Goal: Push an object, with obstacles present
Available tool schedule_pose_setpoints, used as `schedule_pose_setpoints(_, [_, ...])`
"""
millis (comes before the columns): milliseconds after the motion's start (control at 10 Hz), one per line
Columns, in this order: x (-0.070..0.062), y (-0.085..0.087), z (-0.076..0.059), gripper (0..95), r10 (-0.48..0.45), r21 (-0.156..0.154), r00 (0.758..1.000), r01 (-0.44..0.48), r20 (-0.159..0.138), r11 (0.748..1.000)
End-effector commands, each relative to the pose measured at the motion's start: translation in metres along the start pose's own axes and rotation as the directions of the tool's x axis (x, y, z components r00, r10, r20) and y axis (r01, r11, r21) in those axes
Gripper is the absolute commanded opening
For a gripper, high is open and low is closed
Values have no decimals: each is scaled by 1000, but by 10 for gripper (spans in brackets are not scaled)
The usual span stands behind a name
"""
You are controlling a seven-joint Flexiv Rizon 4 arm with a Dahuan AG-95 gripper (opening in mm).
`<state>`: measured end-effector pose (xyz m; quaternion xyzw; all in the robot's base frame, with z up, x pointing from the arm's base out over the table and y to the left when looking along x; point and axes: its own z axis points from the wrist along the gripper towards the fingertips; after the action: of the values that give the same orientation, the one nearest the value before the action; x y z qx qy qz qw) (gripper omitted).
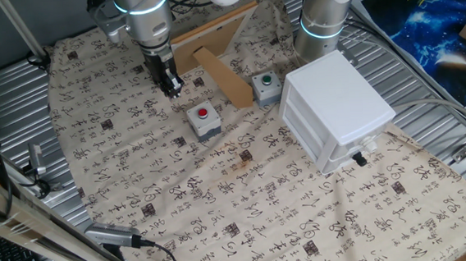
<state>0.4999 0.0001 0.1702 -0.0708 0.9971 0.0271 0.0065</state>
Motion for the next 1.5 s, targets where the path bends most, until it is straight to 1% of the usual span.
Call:
schedule_pose_setpoints(100, [0,0,0,0,0,1,1000,0,-1,1000])
schedule_pose_setpoints(800, [0,0,-1,0,19,0,1000,-19,-2,1000])
schedule_pose_setpoints(1100, [0,1,-1,0,56,5,998,-56,-2,998])
schedule_pose_setpoints(1500, [-1,1,-2,0,69,11,998,-69,-2,998])
